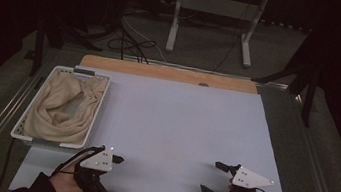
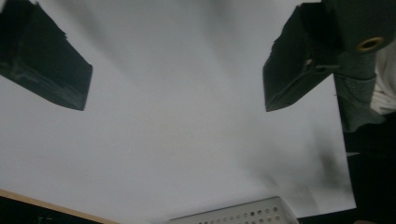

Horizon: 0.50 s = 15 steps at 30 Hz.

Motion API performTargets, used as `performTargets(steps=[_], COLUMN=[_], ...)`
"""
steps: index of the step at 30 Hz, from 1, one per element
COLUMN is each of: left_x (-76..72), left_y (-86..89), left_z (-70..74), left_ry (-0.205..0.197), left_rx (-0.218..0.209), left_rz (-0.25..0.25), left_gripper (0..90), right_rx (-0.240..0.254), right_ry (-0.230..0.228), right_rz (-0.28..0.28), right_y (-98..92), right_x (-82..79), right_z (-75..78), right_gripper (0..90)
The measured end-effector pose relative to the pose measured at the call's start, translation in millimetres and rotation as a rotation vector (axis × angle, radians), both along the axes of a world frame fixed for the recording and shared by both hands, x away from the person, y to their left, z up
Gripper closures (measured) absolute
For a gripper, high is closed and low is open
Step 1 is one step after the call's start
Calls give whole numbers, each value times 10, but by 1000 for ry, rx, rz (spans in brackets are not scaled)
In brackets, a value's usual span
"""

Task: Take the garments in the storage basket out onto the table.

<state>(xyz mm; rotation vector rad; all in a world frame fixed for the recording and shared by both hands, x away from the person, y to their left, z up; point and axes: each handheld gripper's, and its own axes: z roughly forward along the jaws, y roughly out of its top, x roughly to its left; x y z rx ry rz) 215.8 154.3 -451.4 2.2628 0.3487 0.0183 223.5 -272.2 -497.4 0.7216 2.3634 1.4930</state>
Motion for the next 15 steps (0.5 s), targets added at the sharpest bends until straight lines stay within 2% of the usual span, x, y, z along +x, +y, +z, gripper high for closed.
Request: performTargets(steps=[8,10,15], left_x=[35,44,68], left_y=[20,30,60], left_z=[170,210,296], left_ry=[-19,-27,-19], left_rx=[21,26,15], left_rz=[-19,-14,-18], left_gripper=[0,0,0], right_rx=[7,23,36], right_ry=[-12,-9,-15], right_rz=[-1,4,-1], right_y=[9,7,-6], right_x=[-14,-16,-16], right_z=[25,32,51], right_gripper=[98,97,98])
